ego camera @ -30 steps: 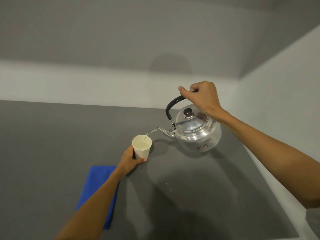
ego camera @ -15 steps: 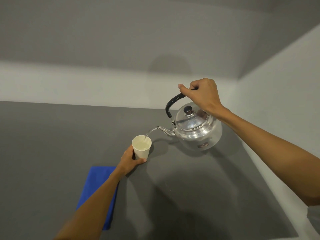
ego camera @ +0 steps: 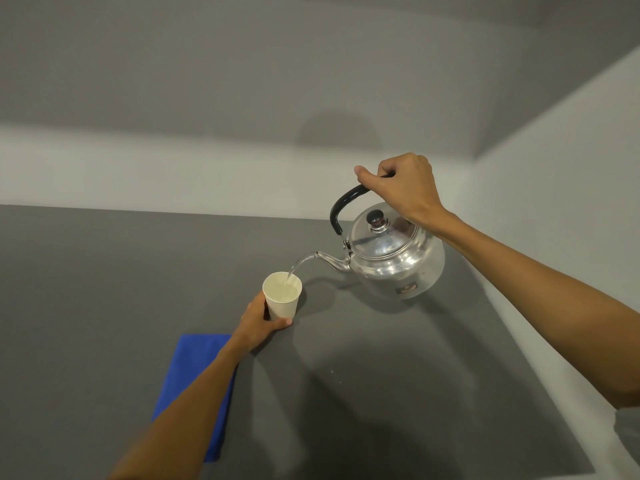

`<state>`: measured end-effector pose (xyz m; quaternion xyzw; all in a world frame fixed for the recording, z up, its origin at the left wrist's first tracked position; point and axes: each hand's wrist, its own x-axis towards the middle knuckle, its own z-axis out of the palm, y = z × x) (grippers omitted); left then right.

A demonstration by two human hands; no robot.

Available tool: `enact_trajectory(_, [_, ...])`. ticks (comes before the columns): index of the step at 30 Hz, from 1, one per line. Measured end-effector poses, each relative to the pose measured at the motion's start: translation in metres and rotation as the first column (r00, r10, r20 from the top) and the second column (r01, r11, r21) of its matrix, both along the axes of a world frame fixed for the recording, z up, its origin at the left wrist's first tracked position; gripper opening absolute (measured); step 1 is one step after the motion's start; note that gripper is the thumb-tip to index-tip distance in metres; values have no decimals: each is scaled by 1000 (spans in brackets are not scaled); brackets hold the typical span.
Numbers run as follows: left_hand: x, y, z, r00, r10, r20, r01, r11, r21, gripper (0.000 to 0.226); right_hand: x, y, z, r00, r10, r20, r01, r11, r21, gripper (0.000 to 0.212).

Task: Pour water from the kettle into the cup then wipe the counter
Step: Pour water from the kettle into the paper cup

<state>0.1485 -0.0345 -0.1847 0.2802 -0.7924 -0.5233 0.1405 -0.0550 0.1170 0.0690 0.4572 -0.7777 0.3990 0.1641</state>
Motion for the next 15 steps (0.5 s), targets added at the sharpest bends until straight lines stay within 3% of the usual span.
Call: enact_trajectory(15, [-1,0,1,1000,4,9,-4,1000,0,84,-1,1,12,1000,7,-26,-8,1000,-19,59])
